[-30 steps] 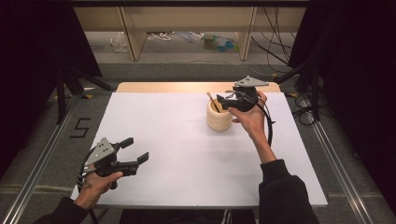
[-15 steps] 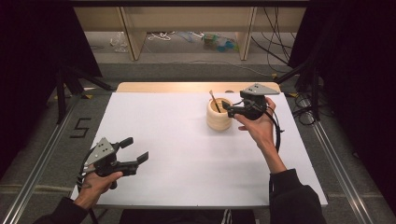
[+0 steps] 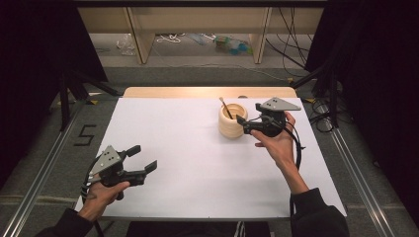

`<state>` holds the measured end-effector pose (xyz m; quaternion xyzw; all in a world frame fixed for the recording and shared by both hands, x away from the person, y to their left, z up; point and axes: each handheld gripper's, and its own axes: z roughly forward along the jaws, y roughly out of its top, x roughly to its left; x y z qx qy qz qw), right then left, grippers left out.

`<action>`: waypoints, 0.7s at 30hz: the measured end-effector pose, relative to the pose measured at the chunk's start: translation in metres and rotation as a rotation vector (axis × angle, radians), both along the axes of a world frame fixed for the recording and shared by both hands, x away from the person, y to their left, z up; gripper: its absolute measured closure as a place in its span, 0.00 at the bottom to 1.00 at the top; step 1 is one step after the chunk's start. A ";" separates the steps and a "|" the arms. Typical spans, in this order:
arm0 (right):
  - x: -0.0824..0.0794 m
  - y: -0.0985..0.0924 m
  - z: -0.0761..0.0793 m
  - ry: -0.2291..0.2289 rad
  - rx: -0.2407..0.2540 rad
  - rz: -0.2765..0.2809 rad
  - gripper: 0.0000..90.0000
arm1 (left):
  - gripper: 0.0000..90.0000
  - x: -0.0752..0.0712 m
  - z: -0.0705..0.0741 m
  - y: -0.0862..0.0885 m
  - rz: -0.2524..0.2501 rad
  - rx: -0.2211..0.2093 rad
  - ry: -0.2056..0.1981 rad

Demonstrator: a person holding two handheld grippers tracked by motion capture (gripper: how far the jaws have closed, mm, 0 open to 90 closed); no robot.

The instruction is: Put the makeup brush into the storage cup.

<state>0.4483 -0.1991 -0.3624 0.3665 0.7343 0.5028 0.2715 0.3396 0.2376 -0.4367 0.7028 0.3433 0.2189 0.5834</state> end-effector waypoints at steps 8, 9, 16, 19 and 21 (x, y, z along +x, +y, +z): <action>-0.010 -0.003 -0.004 0.000 0.021 0.009 0.21 | 0.17 0.000 0.000 0.000 -0.001 -0.002 0.002; -0.012 -0.004 -0.005 0.021 0.021 0.009 0.21 | 0.17 0.000 0.000 0.000 -0.002 0.002 -0.001; -0.017 -0.007 -0.010 0.005 0.027 0.013 0.21 | 0.17 0.000 0.000 0.000 -0.001 0.000 0.001; -0.020 -0.008 -0.010 0.003 0.040 0.021 0.21 | 0.17 0.000 0.000 0.000 0.000 -0.001 0.001; -0.023 -0.007 -0.011 0.016 0.053 0.022 0.21 | 0.17 0.000 0.000 0.000 0.000 -0.002 0.001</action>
